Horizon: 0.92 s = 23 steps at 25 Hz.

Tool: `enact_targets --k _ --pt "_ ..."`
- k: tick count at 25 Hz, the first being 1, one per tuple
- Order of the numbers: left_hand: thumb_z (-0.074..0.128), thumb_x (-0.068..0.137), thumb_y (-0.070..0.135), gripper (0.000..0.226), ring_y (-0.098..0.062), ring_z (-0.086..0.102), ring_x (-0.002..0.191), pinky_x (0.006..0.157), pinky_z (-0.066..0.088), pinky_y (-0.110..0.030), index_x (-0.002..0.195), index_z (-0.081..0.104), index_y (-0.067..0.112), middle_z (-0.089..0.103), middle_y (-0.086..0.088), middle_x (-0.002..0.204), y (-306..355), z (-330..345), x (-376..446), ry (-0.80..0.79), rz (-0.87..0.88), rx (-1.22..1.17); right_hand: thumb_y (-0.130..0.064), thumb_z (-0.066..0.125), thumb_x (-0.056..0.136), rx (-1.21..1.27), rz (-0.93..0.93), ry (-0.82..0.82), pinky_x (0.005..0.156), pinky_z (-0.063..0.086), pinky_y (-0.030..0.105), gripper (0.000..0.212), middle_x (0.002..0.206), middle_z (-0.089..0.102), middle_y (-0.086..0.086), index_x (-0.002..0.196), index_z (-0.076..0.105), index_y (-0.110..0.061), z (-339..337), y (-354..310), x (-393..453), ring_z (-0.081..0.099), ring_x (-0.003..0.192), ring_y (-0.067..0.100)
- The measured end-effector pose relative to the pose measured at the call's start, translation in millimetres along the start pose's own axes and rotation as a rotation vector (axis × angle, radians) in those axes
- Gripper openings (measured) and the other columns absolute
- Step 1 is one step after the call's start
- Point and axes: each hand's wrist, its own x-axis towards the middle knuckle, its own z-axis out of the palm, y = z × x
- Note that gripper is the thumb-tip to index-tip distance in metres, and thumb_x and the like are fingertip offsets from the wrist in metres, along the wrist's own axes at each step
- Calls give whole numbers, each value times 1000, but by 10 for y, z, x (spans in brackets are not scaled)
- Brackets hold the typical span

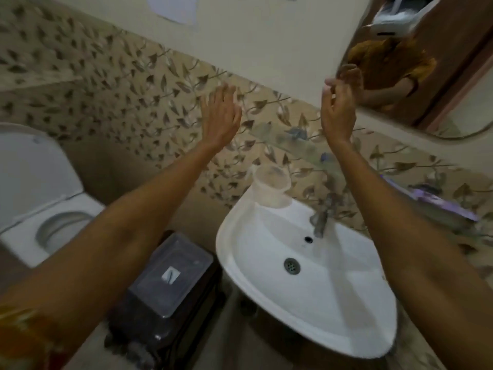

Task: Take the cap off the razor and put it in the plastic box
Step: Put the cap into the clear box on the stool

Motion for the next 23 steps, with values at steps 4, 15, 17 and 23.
enact_targets --k 4,15,17,23 --pt "42 88 19 41 -38 43 117 102 29 -51 126 40 4 45 -23 130 -1063 54 -1036 -239 -295 95 -10 47 89 11 -27 -495 84 44 34 28 122 55 18 115 58 -6 1014 -302 -814 58 103 31" --pt "47 85 14 45 -40 41 119 98 38 -51 128 39 4 43 -23 131 -2685 389 -3424 -857 -669 134 -3 52 88 -21 168 -1445 93 44 39 27 119 61 24 113 61 3 2846 -228 -3671 57 110 38" --pt "47 86 14 46 -37 41 122 100 37 -49 130 39 5 43 -21 134 -2899 611 -3694 -880 -714 86 -4 46 91 -51 284 -1499 92 44 37 28 120 61 23 114 59 2 3053 -30 -4115 56 111 37" --pt "43 88 9 37 -33 44 120 101 35 -42 125 46 3 50 -19 131 -3149 1164 -4196 -843 -745 -2 -10 50 93 -103 504 -1470 95 47 41 25 118 61 23 116 54 -2 3402 302 -4876 56 111 36"
